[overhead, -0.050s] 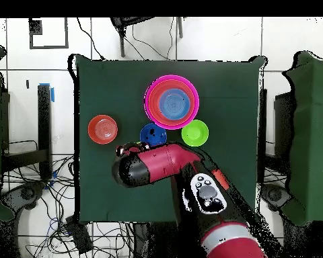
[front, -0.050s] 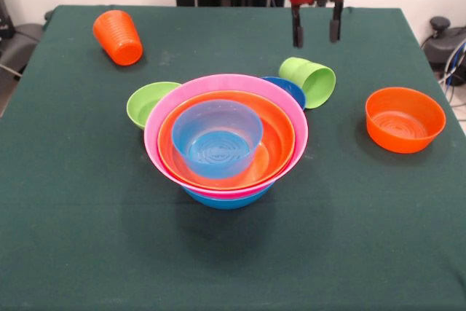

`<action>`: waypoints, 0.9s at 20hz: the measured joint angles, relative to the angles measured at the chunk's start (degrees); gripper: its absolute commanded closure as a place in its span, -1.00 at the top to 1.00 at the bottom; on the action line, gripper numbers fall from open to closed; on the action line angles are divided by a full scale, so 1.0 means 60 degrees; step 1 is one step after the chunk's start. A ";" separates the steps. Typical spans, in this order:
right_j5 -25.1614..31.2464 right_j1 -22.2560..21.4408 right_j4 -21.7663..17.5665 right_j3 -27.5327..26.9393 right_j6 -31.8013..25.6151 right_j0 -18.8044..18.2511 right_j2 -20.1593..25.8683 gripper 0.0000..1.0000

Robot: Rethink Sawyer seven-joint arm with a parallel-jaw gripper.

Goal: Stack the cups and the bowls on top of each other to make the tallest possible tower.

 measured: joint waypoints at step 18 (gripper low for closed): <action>0.1958 0.1271 0.0775 -0.1410 0.0000 0.0031 -0.0096 1.00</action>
